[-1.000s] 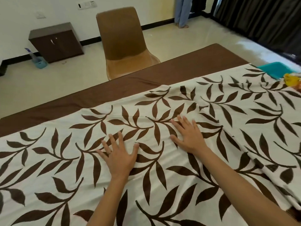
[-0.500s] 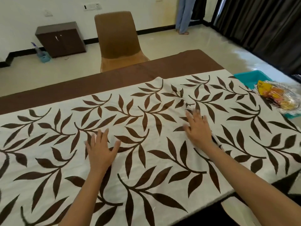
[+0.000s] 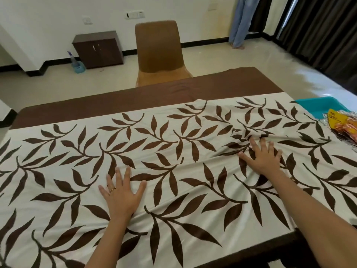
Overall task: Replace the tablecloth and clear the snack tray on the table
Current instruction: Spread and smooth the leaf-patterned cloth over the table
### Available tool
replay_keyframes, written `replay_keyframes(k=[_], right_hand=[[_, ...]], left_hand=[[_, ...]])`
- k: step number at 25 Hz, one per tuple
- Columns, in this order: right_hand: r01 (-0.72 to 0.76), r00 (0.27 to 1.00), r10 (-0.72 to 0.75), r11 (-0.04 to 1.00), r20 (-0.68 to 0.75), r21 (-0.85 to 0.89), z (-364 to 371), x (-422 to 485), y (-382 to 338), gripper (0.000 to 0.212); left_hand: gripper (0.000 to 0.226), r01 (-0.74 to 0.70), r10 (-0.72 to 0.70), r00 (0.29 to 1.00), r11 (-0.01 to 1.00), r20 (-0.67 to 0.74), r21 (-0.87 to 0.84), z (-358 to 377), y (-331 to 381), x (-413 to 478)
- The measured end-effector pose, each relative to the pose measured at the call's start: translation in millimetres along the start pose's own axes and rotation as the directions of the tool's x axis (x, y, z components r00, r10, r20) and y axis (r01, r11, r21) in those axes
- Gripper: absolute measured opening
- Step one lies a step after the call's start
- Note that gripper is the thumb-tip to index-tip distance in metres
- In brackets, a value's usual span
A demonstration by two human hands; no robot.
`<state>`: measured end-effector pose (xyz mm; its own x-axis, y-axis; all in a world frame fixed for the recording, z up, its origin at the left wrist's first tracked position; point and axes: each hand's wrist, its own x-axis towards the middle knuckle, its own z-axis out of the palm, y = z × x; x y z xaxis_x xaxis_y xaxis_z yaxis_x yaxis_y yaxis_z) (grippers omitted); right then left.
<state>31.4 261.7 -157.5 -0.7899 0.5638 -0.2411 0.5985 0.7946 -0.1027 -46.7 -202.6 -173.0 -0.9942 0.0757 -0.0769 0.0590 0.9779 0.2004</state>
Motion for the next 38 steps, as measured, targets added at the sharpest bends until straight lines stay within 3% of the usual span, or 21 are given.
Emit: replay_keyframes(k=[3, 5, 7, 10, 13, 17, 22, 30, 33, 35, 36, 38], right_hand=[[0.046, 0.999, -0.042, 0.99, -0.029, 0.136, -8, -1, 1, 0.086], [0.099, 0.984, -0.07, 0.978, -0.164, 0.181, -5, -13, 4, 0.075], [0.122, 0.976, -0.088, 0.979, -0.201, 0.162, -4, -22, 7, 0.062], [0.053, 0.976, -0.012, 0.981, -0.218, 0.187, -8, -27, 25, 0.054], [-0.003, 0.968, 0.052, 0.981, -0.245, 0.196, -20, -18, 56, 0.052], [-0.045, 0.988, 0.069, 0.985, -0.138, 0.167, -32, 8, 96, 0.059], [0.05, 0.999, -0.051, 0.997, 0.008, 0.056, -24, 47, 110, 0.069], [0.158, 0.987, -0.157, 0.987, -0.044, 0.022, -29, 104, 119, 0.07], [0.27, 0.963, -0.264, 0.953, -0.061, 0.135, -41, 119, 118, 0.065], [0.333, 0.93, -0.292, 0.927, -0.223, 0.172, -50, 127, 125, 0.058], [0.32, 0.924, -0.269, 0.933, -0.272, 0.162, -53, 133, 131, 0.056], [0.255, 0.951, -0.221, 0.956, -0.217, 0.146, -56, 150, 139, 0.057]], left_hand=[[0.084, 0.013, -0.013, 1.0, 0.998, 0.015, -0.054, -5, 15, -3], [0.084, -0.091, 0.09, 0.996, 0.993, -0.007, -0.076, -5, 32, -3], [0.085, -0.236, 0.237, 0.971, 0.967, 0.008, -0.093, 0, 56, -2], [0.087, -0.32, 0.334, 0.938, 0.936, 0.087, -0.143, 10, 99, 1], [0.09, -0.349, 0.358, 0.925, 0.933, 0.125, -0.09, 17, 136, -4], [0.092, -0.354, 0.36, 0.926, 0.933, 0.11, -0.066, 26, 172, -10], [0.091, -0.302, 0.302, 0.947, 0.953, 0.109, -0.014, 39, 219, -12], [0.087, -0.154, 0.152, 0.984, 0.988, 0.094, 0.019, 46, 258, 4], [0.083, -0.173, 0.175, 0.984, 0.984, 0.034, -0.05, 45, 276, 0], [0.082, -0.227, 0.229, 0.973, 0.969, 0.015, -0.097, 48, 290, -10], [0.082, -0.239, 0.243, 0.97, 0.966, 0.032, -0.094, 51, 296, -14], [0.085, -0.224, 0.228, 0.972, 0.973, 0.062, -0.062, 57, 304, -15]])
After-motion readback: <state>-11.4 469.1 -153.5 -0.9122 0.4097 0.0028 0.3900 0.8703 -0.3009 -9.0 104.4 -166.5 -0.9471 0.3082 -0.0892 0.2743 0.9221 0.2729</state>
